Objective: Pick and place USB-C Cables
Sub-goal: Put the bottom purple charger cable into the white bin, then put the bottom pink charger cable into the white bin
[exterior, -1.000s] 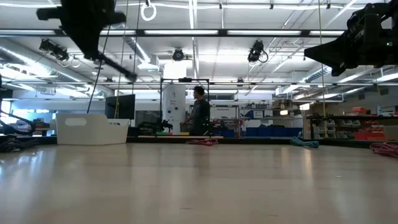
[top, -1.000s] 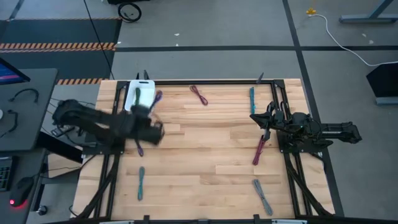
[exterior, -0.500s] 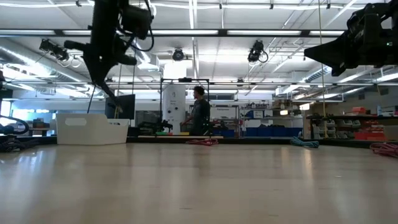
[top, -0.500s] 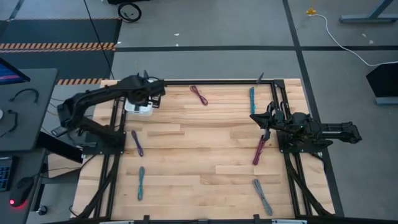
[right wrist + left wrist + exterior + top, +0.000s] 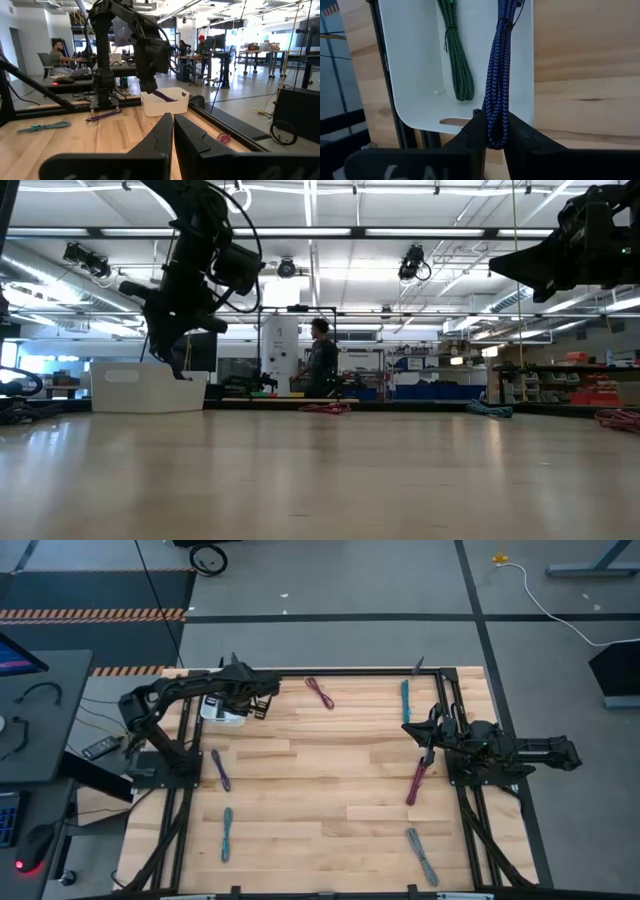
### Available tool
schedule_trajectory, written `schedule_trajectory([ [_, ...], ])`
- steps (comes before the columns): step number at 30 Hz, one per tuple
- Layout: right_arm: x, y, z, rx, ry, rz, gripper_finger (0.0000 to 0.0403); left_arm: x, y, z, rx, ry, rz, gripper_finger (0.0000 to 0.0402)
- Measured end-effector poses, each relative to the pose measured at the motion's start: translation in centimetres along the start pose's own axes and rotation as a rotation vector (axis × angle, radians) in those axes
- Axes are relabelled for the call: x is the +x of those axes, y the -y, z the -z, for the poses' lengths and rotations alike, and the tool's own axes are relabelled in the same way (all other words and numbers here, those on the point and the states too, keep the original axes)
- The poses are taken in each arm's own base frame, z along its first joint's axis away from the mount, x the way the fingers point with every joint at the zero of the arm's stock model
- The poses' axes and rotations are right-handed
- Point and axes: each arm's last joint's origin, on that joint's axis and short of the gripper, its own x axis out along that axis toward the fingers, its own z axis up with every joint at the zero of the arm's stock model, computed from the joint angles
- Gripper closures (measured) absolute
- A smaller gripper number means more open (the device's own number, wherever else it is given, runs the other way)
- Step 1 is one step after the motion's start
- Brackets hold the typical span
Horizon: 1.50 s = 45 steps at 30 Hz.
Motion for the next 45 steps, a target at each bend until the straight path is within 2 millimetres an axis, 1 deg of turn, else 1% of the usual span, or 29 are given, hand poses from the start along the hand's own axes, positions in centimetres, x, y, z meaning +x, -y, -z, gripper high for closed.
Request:
schedule_trajectory([
  [2,0.0,0.0,0.0,0.0,0.0,0.0,0.038,0.1,0.1,-0.1,0.033,0.002,-0.006,0.0328],
  [5,0.0,0.0,0.0,0.0,0.0,0.0,0.038,0.3,-0.2,-0.4,0.064,-0.005,-0.01,0.0289],
  [8,0.0,0.0,0.0,0.0,0.0,0.0,0.038,0.1,-1.2,-0.7,0.104,-0.022,-0.021,0.0247],
  [11,0.0,0.0,0.0,0.0,0.0,0.0,0.038,-0.9,-2.2,-0.6,0.126,-0.003,-0.003,0.0214],
  [14,0.0,0.0,0.0,0.0,0.0,0.0,0.038,-2.6,-2.8,0.5,0.154,0.066,0.034,0.0195],
  [16,0.0,0.0,0.0,0.0,0.0,0.0,0.038,-4.2,-2.9,1.8,0.154,0.169,0.05,0.019],
  [19,0.0,0.0,0.0,0.0,0.0,0.0,0.038,-6.8,-2.5,4.4,0.132,0.376,0.088,0.0193],
  [22,0.0,0.0,0.0,0.0,0.0,0.0,0.038,-9.1,-1.4,7.7,0.137,0.583,0.172,0.0202],
  [24,0.0,0.0,0.0,0.0,0.0,0.0,0.038,-10.3,-0.4,9.9,0.167,0.711,0.232,0.0208],
  [28,0.0,0.0,-0.3,0.007,0.026,0.0,0.038,-12.0,1.6,13.8,0.203,0.923,0.338,0.0219],
  [30,0.0,0.0,-0.6,0.028,0.061,-0.002,0.038,-12.5,2.4,15.5,0.215,1.001,0.372,0.0224],
  [33,-0.1,0.0,-1.1,0.105,0.113,-0.016,0.038,-12.8,3.3,17.6,0.218,1.097,0.397,0.0229],
  [36,-0.1,0.1,-1.8,0.11,0.184,-0.003,0.038,-12.5,4.3,19.1,0.206,1.154,0.407,0.023],
  [39,-0.3,0.2,-2.3,0.12,0.239,0.008,0.038,-12.0,5.2,20.3,0.178,1.157,0.438,0.023],
  [41,-0.3,0.1,-2.4,0.127,0.243,-0.006,0.038,-11.6,5.8,20.9,0.148,1.145,0.466,0.023],
  [43,-0.2,0.1,-2.1,0.157,0.216,-0.021,0.038,-11.2,6.3,21.4,0.124,1.136,0.486,0.023],
  [45,0.1,-0.1,-1.4,0.215,0.137,-0.043,0.038,-10.9,6.7,21.5,0.109,1.13,0.493,0.023],
])
